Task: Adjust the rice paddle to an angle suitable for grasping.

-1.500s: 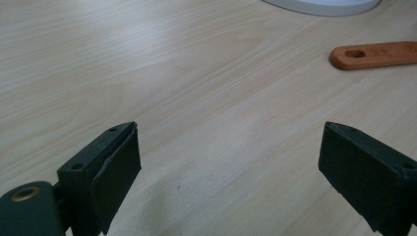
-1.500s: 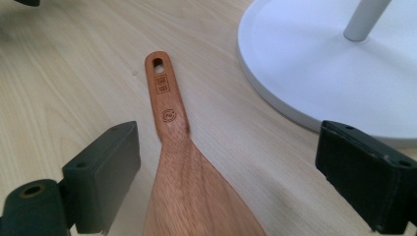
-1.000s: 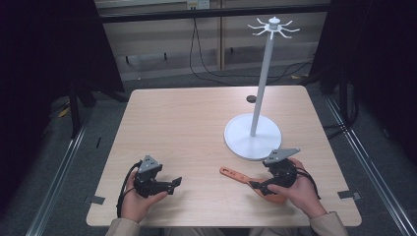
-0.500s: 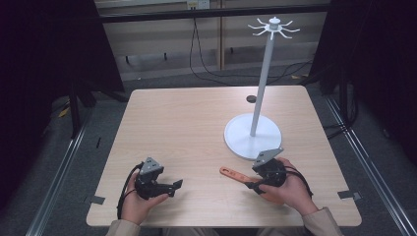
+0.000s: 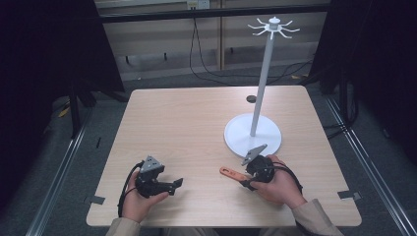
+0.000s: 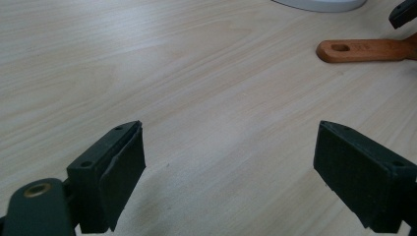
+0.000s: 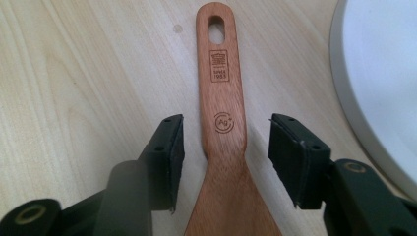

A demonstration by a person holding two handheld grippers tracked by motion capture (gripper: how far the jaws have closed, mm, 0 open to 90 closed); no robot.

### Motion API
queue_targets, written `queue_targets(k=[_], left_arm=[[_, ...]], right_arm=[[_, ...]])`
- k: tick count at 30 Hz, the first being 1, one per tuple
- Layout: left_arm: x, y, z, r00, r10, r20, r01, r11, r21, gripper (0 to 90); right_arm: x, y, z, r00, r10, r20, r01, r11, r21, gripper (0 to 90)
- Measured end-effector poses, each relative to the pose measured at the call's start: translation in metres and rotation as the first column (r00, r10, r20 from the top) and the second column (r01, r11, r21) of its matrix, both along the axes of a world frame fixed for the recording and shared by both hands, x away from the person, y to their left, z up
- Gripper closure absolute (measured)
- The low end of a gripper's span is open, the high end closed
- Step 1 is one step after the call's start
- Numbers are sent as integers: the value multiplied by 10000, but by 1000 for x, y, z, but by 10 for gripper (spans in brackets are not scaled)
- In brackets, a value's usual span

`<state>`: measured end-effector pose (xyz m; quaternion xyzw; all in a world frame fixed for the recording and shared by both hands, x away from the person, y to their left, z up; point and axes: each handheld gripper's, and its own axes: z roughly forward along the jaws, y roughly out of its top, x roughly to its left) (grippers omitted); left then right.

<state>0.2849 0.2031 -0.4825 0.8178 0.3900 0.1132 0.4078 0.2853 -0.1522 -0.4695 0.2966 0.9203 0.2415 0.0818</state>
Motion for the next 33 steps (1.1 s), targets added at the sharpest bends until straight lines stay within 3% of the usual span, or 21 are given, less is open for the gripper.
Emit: queue_targets(k=[4, 5, 7, 10, 11, 14, 17, 23, 25, 33], left_arm=[[1, 0, 0, 10000, 62, 7, -62, 9999, -108, 121], [1, 0, 1, 10000, 25, 3, -25, 10000, -37, 122], [1, -1, 0, 10000, 18, -9, -18, 10000, -22, 122], [1, -1, 0, 10000, -22, -17, 22, 10000, 15, 123], [1, -2, 0, 10000, -56, -21, 56, 10000, 2, 124], [0, -2, 1, 10000, -82, 7, 82, 10000, 38, 124], [-1, -2, 3, 9999, -38, 108, 39, 10000, -13, 124], [0, 0, 2, 10000, 49, 56, -48, 9999, -96, 124], [0, 0, 3, 9999, 61, 105, -60, 9999, -118, 125], [1, -2, 2, 9999, 120, 103, -119, 9998, -153, 125]], right_arm=[[5, 6, 0, 9994, -41, -352, 28, 9993, -376, 556], [7, 9, 0, 9973, -93, -735, 28, 9961, -881, 574], [9, 10, -2, 9969, 86, -787, -167, 9946, -1021, 581], [12, 15, -3, 9915, -1, -1301, -152, 9930, -1170, 651], [13, 21, 0, 9891, 3, -1471, -241, 9868, -1604, 661], [16, 26, 1, 9852, -65, -1714, -282, 9796, -1991, 666], [18, 28, 1, 9814, -315, -1892, -81, 9788, -2047, 668], [17, 25, 1, 9816, -609, -1809, 270, 9826, -1840, 669], [16, 20, 0, 9825, -692, -1730, 461, 9898, -1344, 669], [10, 8, -1, 9870, -869, -1355, 851, 9962, -191, 669]])
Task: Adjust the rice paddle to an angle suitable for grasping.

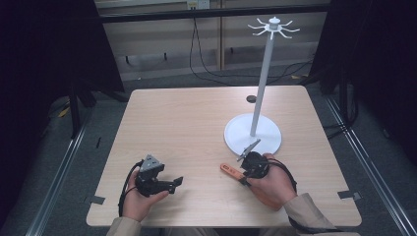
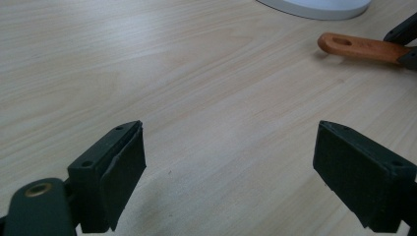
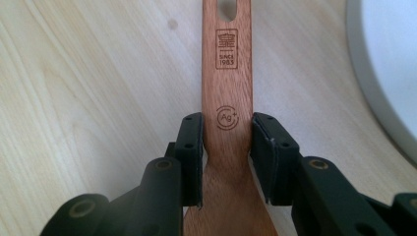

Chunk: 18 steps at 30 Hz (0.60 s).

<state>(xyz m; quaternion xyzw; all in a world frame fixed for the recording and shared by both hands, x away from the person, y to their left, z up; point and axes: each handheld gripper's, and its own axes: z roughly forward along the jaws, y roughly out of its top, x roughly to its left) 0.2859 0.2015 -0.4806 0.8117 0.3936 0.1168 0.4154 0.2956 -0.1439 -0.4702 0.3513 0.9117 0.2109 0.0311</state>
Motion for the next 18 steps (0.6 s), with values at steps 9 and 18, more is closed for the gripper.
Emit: queue_targets(k=[9, 18], left_arm=[[0, -1, 0, 10000, 49, -8, -49, 10000, -7, 124], [0, -1, 0, 10000, 44, 26, -44, 10000, 79, 124]], right_arm=[[-6, -14, 13, 9939, -602, 925, 455, 9871, 1532, 670], [-13, -21, 24, 9761, -1082, 1883, 568, 9641, 2596, 670]])
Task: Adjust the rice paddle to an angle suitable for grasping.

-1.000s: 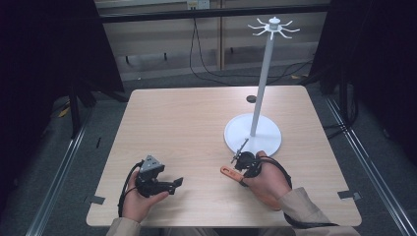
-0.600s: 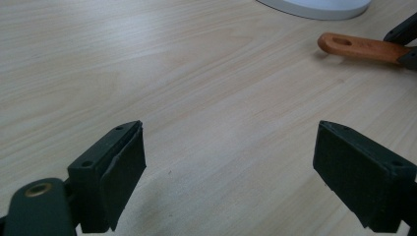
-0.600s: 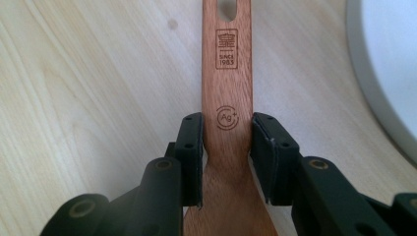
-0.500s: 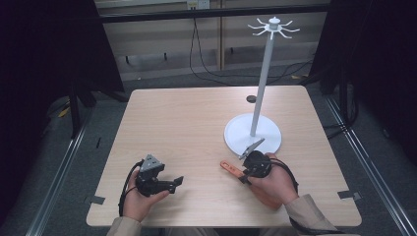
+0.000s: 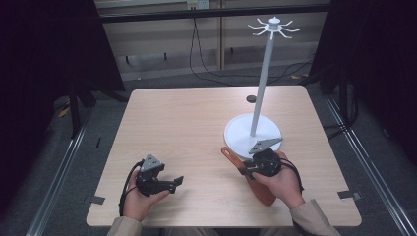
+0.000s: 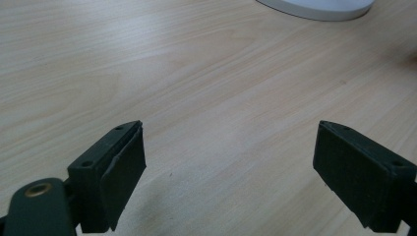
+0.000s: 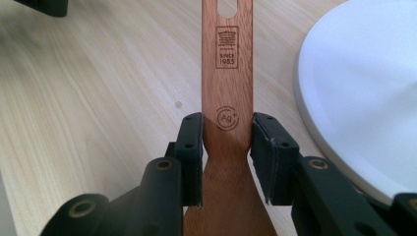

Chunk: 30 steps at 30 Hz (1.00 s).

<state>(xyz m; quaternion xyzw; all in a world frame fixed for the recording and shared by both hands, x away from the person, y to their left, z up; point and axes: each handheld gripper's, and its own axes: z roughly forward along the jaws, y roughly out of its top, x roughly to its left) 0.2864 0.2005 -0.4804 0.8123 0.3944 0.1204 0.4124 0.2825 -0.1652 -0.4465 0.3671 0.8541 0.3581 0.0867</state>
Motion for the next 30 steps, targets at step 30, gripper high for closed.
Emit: queue_targets(k=[30], left_arm=[[2, -2, 0, 9998, 159, 125, -158, 9999, -69, 125]], right_arm=[[-16, -30, 8, 9739, -1311, 1852, 729, 9537, 2917, 670]])
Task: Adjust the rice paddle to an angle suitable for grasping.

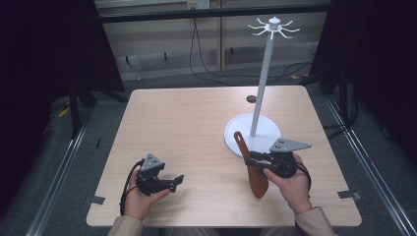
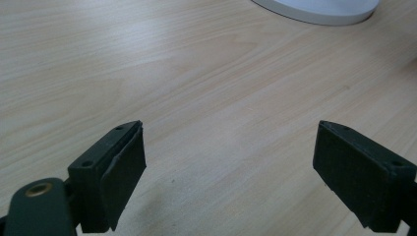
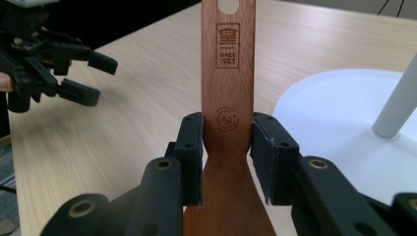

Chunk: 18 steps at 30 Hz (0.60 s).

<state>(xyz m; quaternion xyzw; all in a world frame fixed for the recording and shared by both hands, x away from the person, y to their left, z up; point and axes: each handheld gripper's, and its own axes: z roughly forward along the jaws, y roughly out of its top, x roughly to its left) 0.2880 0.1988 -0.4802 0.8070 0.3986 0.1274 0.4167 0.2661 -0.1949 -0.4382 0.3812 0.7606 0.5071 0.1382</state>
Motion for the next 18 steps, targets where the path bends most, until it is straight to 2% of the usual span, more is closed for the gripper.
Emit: queue_targets(k=[2, 5, 7, 14, 15, 18], left_arm=[[0, 0, 0, 10000, 9, 3, -9, 10000, -21, 125], [0, 0, 1, 9999, -131, 42, 130, 9999, 72, 125], [0, -1, 1, 9999, -132, 35, 132, 9999, -5, 126], [0, -1, 1, 10000, -15, 41, 15, 10000, -72, 125], [0, -1, 1, 10000, -11, 50, 11, 10000, -60, 126], [0, -1, 1, 10000, -21, 49, 21, 10000, -45, 125]], right_arm=[[-1, 0, 1, 10000, -10, 70, 9, 10000, 62, 670], [-2, 0, 6, 9996, 17, 290, -28, 9992, 388, 670], [-2, 0, 10, 9986, -27, 526, -7, 9979, 648, 670], [-1, 2, 11, 9966, -58, 828, -21, 9955, 952, 670], [-1, 1, 12, 9959, -74, 906, -28, 9937, 1119, 670], [-1, 1, 13, 9944, -141, 1051, 25, 9940, 1094, 670]])
